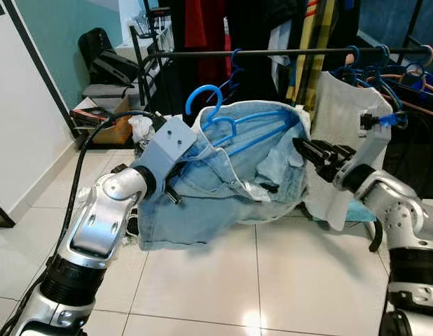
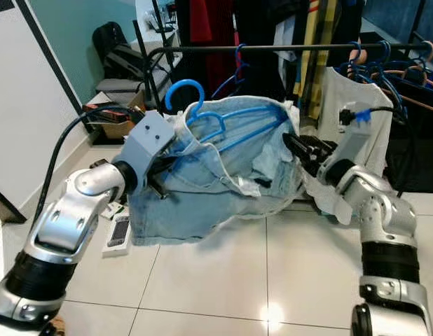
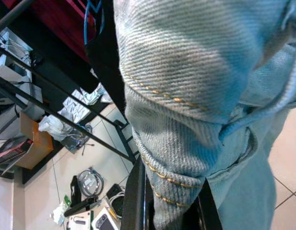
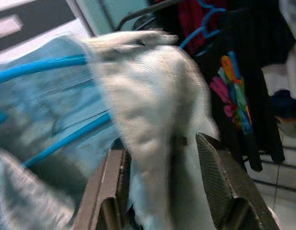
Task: Hang hanger
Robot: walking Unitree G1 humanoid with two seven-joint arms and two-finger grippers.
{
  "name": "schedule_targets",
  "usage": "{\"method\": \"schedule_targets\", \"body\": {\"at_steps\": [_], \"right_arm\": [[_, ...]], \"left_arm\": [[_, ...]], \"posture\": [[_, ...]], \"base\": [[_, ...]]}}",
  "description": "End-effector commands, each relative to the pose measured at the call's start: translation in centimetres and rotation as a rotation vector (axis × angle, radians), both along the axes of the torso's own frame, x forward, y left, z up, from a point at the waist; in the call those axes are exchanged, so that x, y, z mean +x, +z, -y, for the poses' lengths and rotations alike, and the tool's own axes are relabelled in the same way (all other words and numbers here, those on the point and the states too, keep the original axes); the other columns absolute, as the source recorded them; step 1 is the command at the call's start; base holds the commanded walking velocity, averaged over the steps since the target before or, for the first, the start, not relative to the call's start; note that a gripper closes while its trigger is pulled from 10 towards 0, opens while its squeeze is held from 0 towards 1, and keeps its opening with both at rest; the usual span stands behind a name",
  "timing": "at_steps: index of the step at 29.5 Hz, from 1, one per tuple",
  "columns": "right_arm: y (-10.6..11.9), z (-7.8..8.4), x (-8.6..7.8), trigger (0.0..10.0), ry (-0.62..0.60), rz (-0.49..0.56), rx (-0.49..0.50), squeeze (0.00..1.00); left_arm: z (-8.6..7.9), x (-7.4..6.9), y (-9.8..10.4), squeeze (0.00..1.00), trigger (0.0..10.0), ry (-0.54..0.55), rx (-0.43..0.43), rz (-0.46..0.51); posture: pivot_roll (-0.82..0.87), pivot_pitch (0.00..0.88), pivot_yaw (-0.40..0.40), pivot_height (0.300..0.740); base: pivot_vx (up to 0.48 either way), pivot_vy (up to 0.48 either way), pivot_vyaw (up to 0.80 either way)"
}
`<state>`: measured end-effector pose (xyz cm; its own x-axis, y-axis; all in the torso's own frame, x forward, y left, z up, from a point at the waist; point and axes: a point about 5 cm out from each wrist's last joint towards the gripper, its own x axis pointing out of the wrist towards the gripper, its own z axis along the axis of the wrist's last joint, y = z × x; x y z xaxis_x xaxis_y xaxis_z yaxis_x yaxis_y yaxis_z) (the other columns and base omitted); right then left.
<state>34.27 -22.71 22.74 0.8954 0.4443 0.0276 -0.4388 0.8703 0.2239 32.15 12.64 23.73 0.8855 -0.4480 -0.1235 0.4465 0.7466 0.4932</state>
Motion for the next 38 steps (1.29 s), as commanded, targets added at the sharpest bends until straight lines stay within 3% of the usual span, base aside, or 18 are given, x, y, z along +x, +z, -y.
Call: {"method": "schedule_targets", "body": {"at_steps": [1, 3, 7, 8, 9, 10, 25, 32, 36, 37, 38], "right_arm": [[0.3, -0.6, -0.1, 10.0, 0.031, 0.027, -0.028, 0.00], [0.4, -0.8, -0.3, 10.0, 0.054, 0.040, -0.054, 0.00], [0.4, -0.2, 0.2, 10.0, -0.037, 0.027, -0.114, 0.00], [0.5, 0.1, 0.4, 1.3, -0.073, 0.032, -0.103, 0.00], [0.5, 0.1, 0.4, 1.3, -0.073, 0.032, -0.103, 0.00], [0.6, 0.3, 0.6, 0.0, -0.089, 0.039, -0.093, 0.00], [1.0, 0.7, 0.9, 0.0, -0.124, 0.062, -0.105, 0.00], [1.8, 0.9, 0.8, 0.0, -0.107, 0.087, -0.040, 0.00], [4.5, 1.3, 0.8, 0.0, -0.107, 0.164, 0.021, 0.00], [4.5, 1.3, 0.8, 0.0, -0.107, 0.164, 0.021, 0.00], [4.8, 1.4, 0.8, 0.0, -0.108, 0.174, 0.018, 0.00]], "left_arm": [[-0.5, -0.2, 1.3, 0.00, 10.0, 0.010, 0.005, 0.058], [-0.4, -0.2, 1.4, 0.00, 10.0, 0.005, 0.009, 0.064], [0.4, -0.3, 1.8, 0.00, 10.0, -0.025, 0.006, 0.076], [0.5, -0.4, 1.8, 0.00, 10.0, -0.031, 0.005, 0.076], [0.5, -0.4, 1.8, 0.00, 10.0, -0.031, 0.005, 0.076], [0.5, -0.4, 1.8, 0.00, 10.0, -0.034, 0.005, 0.075], [1.2, -0.9, 2.2, 0.00, 10.0, -0.068, -0.006, 0.072], [1.2, -0.9, 1.6, 0.00, 10.0, -0.078, 0.067, 0.079], [0.6, -0.9, -1.4, 0.00, 10.0, -0.102, 0.427, 0.089], [0.6, -0.9, -1.4, 0.00, 10.0, -0.102, 0.427, 0.089], [0.3, -0.9, -2.1, 0.00, 10.0, -0.101, 0.498, 0.085]], "posture": [[-0.04, 0.000, 0.056, 0.740], [-0.04, 0.000, 0.057, 0.740], [-0.05, 0.000, 0.058, 0.740], [-0.05, 0.000, 0.058, 0.740], [-0.05, 0.000, 0.058, 0.740], [-0.04, 0.000, 0.056, 0.740], [-0.04, 0.000, 0.052, 0.740], [-0.04, 0.000, 0.054, 0.740], [-0.05, 0.000, 0.060, 0.740], [-0.05, 0.000, 0.060, 0.740], [-0.05, 0.000, 0.060, 0.740]], "base": [[0.000, 0.000, 0.00], [0.000, 0.000, 0.00], [0.000, 0.000, 0.00], [0.000, 0.000, 0.00], [0.000, 0.000, 0.00], [0.000, 0.000, 0.00], [0.000, 0.000, 0.00], [0.000, 0.000, 0.00], [0.000, 0.000, 0.00], [0.000, 0.000, 0.00], [0.000, 0.000, 0.00]]}}
